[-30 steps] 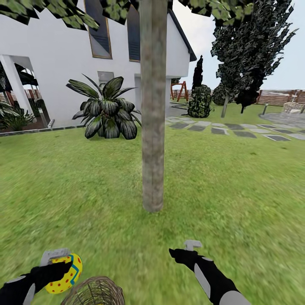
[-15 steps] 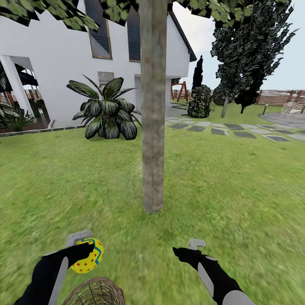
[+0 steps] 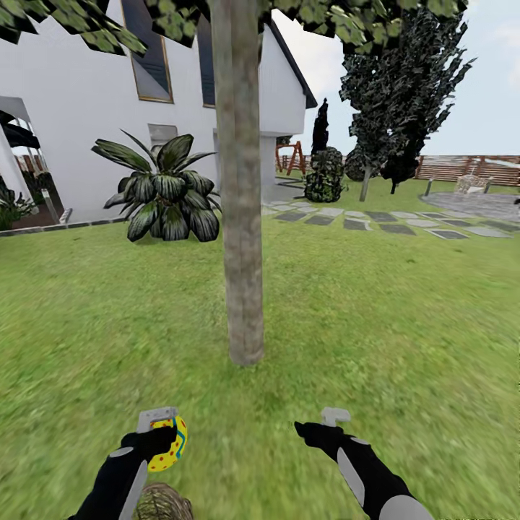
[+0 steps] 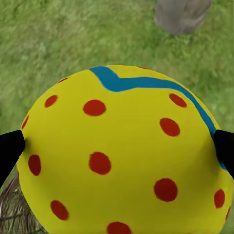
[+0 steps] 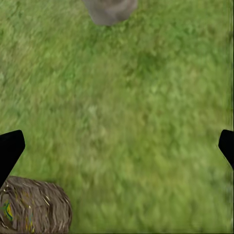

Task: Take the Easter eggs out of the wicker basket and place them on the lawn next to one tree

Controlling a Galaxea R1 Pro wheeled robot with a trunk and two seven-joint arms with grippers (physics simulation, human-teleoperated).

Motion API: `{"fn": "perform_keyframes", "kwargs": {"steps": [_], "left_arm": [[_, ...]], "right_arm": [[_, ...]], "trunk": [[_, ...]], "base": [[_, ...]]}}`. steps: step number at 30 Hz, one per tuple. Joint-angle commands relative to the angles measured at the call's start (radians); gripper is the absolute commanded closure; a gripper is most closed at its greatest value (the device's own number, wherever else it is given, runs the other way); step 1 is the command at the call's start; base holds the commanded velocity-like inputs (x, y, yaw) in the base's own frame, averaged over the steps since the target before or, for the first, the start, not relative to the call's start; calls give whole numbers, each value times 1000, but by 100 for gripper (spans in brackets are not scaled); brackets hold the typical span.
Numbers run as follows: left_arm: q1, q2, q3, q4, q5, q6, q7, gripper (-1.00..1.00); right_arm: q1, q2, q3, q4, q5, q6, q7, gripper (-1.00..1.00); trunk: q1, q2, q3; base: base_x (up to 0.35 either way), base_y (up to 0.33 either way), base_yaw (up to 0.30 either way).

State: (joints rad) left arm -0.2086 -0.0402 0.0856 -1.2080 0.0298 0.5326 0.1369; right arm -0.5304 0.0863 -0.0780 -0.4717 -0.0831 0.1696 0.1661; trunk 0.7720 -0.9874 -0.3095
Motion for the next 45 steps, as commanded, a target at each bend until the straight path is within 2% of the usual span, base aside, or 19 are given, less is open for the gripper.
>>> {"fn": "perform_keyframes", "kwargs": {"steps": [1,9,14,21,27,45], "left_arm": [[0,-1,-10,2,1,-14,15,100],[-1,-1,-24,6,-1,-20,33,100],[-1,-1,-29,8,-1,-21,35,100],[-2,-1,-46,14,-2,-23,78,100],[-3,-1,-51,59,-2,-42,81,100],[-5,-1,-58,78,-2,-45,81,100]], "right_arm": [[0,1,-7,1,-8,-16,5,-100],[0,1,-6,2,-8,-27,5,-100],[0,0,-7,2,-9,-27,5,-100],[0,0,-8,2,-9,-27,6,-100],[0,0,-7,-1,-7,-27,6,-100],[0,-5,-7,-2,-9,-27,7,-100]], "trunk": [[0,-1,-1],[0,-1,-1],[0,-1,4],[0,-1,11],[0,-1,12],[0,-1,19]], "base": [[0,-277,-13],[0,-280,-16],[0,-281,-187],[0,-282,-221],[0,-284,-39],[45,-287,-115]]}}
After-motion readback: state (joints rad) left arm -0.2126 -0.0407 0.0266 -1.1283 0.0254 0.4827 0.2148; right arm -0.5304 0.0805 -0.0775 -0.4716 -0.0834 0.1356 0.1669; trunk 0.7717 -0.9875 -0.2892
